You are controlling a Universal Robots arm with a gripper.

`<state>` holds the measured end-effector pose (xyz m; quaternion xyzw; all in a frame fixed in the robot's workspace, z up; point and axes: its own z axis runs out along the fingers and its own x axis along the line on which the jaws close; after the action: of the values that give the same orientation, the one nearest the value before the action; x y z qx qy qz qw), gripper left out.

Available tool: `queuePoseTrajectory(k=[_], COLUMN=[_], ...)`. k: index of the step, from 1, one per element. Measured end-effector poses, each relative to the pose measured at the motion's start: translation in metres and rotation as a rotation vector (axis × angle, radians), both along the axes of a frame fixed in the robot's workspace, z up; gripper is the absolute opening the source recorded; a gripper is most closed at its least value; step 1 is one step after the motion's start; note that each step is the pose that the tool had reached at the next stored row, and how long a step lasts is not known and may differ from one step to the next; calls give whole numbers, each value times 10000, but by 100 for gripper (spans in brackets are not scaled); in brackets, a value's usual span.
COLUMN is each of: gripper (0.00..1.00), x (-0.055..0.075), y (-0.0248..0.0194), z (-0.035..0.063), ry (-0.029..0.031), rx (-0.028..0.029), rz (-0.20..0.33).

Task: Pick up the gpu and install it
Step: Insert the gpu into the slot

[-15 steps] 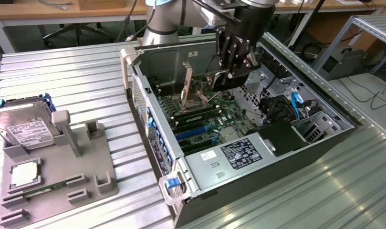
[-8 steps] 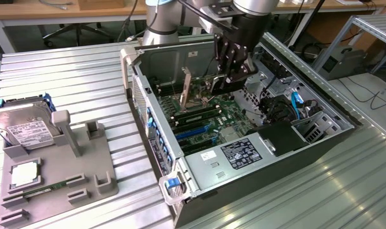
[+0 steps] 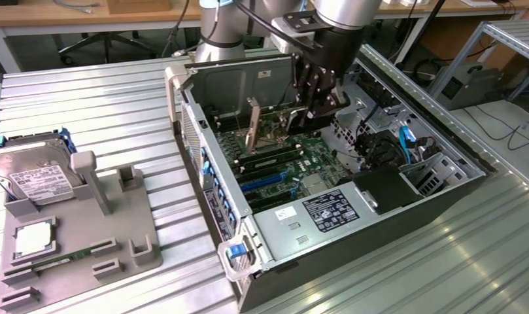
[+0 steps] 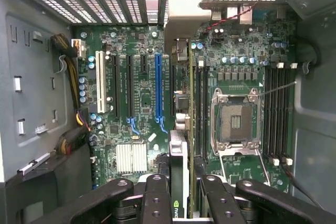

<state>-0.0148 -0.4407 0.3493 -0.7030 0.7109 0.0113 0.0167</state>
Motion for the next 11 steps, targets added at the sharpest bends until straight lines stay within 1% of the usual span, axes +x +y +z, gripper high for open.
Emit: queuePoseTrajectory(k=[5,8,11], gripper=[27,27,27], x=[-31,-59,-81], y=[1,1,1], z=[-50,-105,-193], ry=[0,0,1], rx=[0,-1,-7], rz=[0,0,0])
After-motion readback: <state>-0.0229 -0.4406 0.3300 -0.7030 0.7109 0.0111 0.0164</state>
